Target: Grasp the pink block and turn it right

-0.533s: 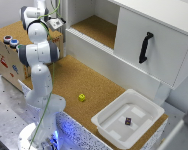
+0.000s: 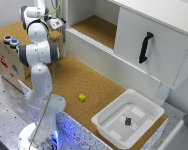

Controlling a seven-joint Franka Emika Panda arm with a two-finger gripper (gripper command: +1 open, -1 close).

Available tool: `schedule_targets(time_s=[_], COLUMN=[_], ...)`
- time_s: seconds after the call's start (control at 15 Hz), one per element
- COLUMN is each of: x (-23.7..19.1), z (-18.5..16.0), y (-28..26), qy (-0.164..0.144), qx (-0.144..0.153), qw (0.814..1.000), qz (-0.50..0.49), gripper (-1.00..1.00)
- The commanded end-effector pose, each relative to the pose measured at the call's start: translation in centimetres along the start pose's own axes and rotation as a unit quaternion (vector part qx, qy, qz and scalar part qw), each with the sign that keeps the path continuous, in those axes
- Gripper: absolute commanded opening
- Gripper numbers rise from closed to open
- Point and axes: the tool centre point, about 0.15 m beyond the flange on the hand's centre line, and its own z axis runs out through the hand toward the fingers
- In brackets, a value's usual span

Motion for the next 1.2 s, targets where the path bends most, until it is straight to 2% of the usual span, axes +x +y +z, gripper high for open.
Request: schedule_targets(time_s=[0.0, 0.07, 0.13, 0.2, 0.27, 0.4, 0.67, 0.73, 0.87, 1.0, 1.13], x=[-0.3, -0.3, -0.4, -0.5, -0.9, -1.5, -0.8, -0.7, 0.1, 0.8, 0.6], z=[0.3, 0.3, 0.5, 0.3, 0.2, 0.5, 0.1, 0.4, 0.9, 0.8, 0.9], y=[1.5, 1.5, 1.4, 1.3, 1.4, 1.8, 1.7, 1.6, 1.3, 1.0, 1.1], qy=[0.012, 0.011, -0.02, -0.024, -0.021, -0.026, -0.017, -0.017, 0.004, 0.028, 0.04], qx=[0.065, 0.062, 0.019, -0.004, -0.018, -0.016, -0.075, -0.07, -0.045, -0.04, -0.038], qw=[0.987, 0.985, 0.98, 0.975, 0.966, 0.949, 0.914, 0.902, 0.891, 0.871, 0.843], qz=[0.145, 0.16, 0.198, 0.223, 0.257, 0.314, 0.398, 0.426, 0.453, 0.489, 0.535], gripper=[-1.0, -1.0, -1.0, -1.0, -1.0, -1.0, -1.0, -1.0, -1.0, -1.0, -1.0])
